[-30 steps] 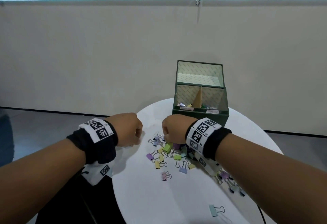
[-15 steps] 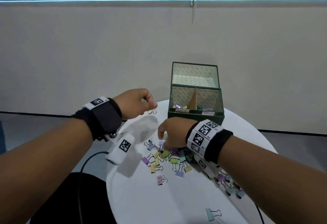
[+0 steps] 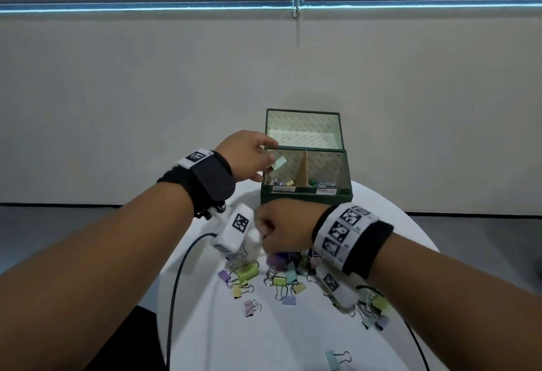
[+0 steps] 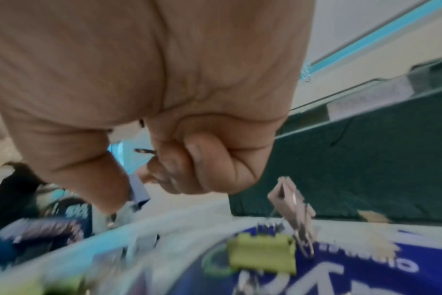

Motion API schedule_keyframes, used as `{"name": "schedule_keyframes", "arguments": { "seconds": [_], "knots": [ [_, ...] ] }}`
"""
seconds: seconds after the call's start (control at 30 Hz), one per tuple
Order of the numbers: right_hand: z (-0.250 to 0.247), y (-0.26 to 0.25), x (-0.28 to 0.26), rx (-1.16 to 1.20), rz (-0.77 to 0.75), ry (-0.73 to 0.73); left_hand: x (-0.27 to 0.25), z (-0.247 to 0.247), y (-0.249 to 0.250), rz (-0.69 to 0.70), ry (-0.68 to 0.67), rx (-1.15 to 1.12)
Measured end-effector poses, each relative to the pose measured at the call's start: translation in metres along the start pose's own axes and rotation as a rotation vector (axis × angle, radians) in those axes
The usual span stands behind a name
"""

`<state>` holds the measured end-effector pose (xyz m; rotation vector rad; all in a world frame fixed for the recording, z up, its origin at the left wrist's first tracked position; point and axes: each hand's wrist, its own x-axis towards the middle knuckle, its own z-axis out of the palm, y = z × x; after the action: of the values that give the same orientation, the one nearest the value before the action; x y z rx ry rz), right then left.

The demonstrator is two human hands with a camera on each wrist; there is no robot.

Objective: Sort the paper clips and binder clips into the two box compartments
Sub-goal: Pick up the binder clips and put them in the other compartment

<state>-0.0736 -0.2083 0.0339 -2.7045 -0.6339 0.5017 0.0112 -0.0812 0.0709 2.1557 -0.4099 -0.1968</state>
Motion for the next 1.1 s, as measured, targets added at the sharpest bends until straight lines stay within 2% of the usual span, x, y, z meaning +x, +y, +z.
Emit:
{"name": "schedule_keyframes", "arguments": {
  "seconds": [0.1, 0.2, 0.27, 0.33, 0.43, 0.5, 0.57, 0.63, 0.77, 0.83, 0.93, 1.1],
  "knots": [
    [-0.027, 0.013, -0.003, 0.135, 0.030, 0.200, -0.009, -0.009, -0.011, 0.063, 0.032, 0.077],
    [-0.050, 0.031, 0.004, 0.176, 0.128, 0.461, -0.022, -0.016, -0.025, 0.076, 0.059, 0.114],
    [-0.059, 0.041, 0.013, 0.200, 0.176, 0.570, -0.032, -0.019, -0.035, 0.078, 0.033, 0.238],
    [-0.064, 0.048, 0.019, 0.165, 0.203, 0.590, -0.045, -0.021, -0.042, 0.060, -0.091, 0.462],
    [-0.065, 0.053, 0.023, 0.121, 0.220, 0.570, -0.065, -0.016, -0.050, 0.012, -0.362, 0.753],
    [-0.062, 0.054, 0.020, 0.050, 0.211, 0.607, -0.074, -0.011, -0.057, -0.008, -0.438, 0.833],
    [-0.054, 0.051, 0.013, 0.011, 0.152, 0.644, -0.078, -0.007, -0.065, -0.007, -0.446, 0.839],
    [-0.043, 0.047, 0.003, -0.023, 0.056, 0.599, -0.079, -0.003, -0.069, 0.016, -0.419, 0.811],
    [-0.017, 0.038, -0.017, -0.148, -0.026, 0.285, -0.079, 0.001, -0.070, 0.034, -0.362, 0.781],
    [-0.007, 0.036, -0.021, -0.198, -0.032, 0.175, -0.080, 0.004, -0.070, 0.035, -0.333, 0.761],
    [0.004, 0.031, -0.021, -0.228, -0.050, 0.121, -0.082, 0.008, -0.072, 0.033, -0.303, 0.731],
    [0.014, 0.014, -0.017, -0.232, -0.094, 0.118, -0.083, 0.013, -0.077, 0.092, -0.243, 0.821]
  ]
}}
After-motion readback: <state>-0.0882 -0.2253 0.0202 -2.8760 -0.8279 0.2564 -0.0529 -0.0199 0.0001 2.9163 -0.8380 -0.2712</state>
